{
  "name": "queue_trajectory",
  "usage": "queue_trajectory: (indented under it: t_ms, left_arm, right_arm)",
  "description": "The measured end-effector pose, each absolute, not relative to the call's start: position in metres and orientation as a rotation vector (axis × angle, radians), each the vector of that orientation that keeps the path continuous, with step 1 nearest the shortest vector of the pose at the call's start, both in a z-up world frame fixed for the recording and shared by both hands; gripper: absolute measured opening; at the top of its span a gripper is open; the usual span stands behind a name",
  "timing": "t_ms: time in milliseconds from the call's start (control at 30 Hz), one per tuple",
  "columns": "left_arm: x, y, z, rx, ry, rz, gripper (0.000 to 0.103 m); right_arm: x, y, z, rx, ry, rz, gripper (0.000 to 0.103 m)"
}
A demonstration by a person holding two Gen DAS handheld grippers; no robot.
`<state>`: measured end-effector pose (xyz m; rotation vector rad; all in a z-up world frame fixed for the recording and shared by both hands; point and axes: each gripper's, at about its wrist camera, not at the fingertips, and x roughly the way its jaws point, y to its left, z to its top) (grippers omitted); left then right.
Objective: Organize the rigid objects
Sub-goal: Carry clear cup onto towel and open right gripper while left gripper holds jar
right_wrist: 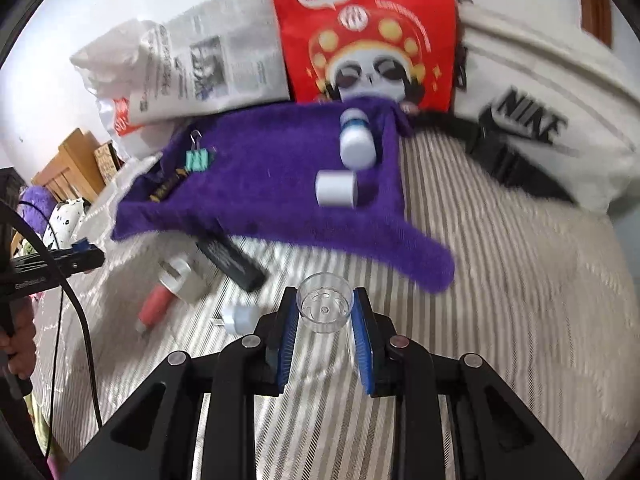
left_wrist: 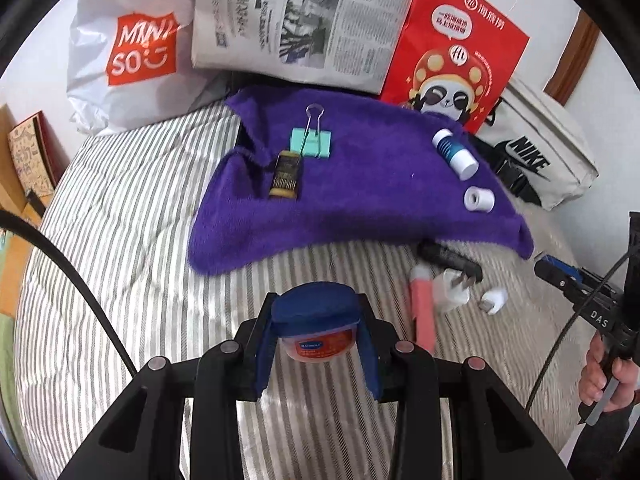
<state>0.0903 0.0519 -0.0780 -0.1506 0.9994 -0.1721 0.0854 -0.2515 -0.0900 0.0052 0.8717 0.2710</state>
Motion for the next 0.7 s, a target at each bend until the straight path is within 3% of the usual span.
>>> queue_trajectory:
  t_ms: [300,700]
  left_arm:
    - [0.12,0.051,-0.065,-0.146,0.978,-0.191,0.034]
    - [0.137,0.068,-0.069,-0.182,0.969,-0.204,0.034]
  right_arm:
    - [0.12,-0.24,-0.063,-0.052,0.833,0.276,0.027]
    - [0.192,-0.224,-0.069,-0.044,0.868,0.269,0.027]
